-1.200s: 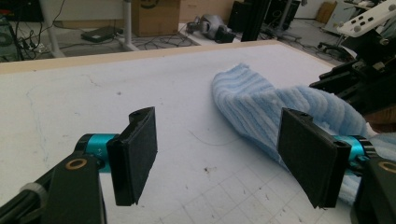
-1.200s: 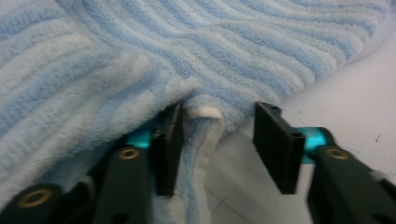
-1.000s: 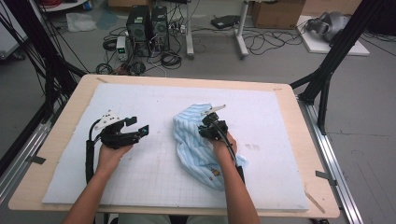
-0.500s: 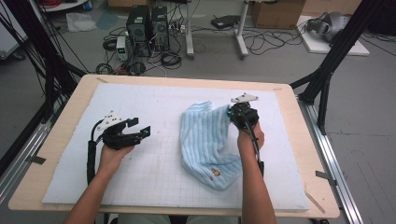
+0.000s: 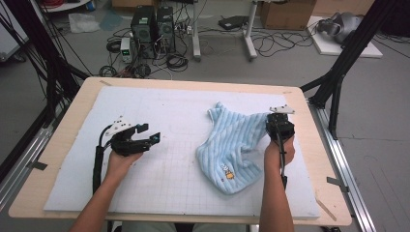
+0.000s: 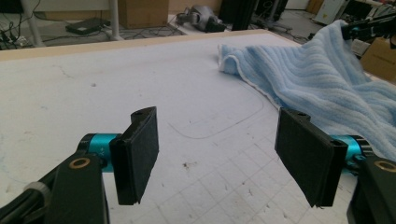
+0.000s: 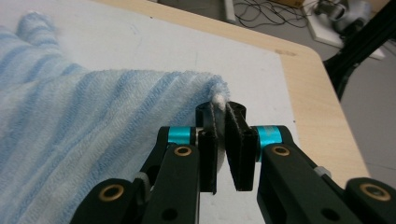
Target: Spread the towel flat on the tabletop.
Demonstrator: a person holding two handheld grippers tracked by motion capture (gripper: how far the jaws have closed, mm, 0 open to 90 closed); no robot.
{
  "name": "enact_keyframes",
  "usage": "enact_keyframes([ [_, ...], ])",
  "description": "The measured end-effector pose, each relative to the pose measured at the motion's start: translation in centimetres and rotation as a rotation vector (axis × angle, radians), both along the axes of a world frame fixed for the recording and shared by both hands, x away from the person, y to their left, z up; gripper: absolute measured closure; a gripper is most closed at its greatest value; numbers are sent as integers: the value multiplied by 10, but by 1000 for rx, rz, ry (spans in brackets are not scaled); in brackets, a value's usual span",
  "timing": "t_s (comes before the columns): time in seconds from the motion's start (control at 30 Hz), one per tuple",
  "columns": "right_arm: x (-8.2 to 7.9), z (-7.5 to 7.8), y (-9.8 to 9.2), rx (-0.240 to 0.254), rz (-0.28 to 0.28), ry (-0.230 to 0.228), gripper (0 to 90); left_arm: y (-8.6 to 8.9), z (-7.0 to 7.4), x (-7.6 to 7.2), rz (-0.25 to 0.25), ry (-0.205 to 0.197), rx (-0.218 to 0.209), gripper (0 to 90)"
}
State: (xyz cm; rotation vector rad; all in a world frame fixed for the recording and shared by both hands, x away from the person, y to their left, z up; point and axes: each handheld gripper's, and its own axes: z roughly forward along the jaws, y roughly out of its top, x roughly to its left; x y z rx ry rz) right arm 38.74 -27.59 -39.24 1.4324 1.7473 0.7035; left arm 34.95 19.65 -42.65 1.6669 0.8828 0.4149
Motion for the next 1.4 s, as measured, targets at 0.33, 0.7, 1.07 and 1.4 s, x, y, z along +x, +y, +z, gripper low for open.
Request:
enact_keyframes([
  [0.33,-24,7,2,105,182,-102,596,-21,-3,5,-44,20,-8,321],
  [0.7,-44,7,-10,138,194,-124,532,-73,-2,17,-156,84,2,354],
  [1.07,-50,2,-21,227,236,-78,381,-137,-11,20,-247,128,145,308],
  [1.4,-53,-8,-24,229,244,-51,388,-172,-24,13,-253,120,383,462],
])
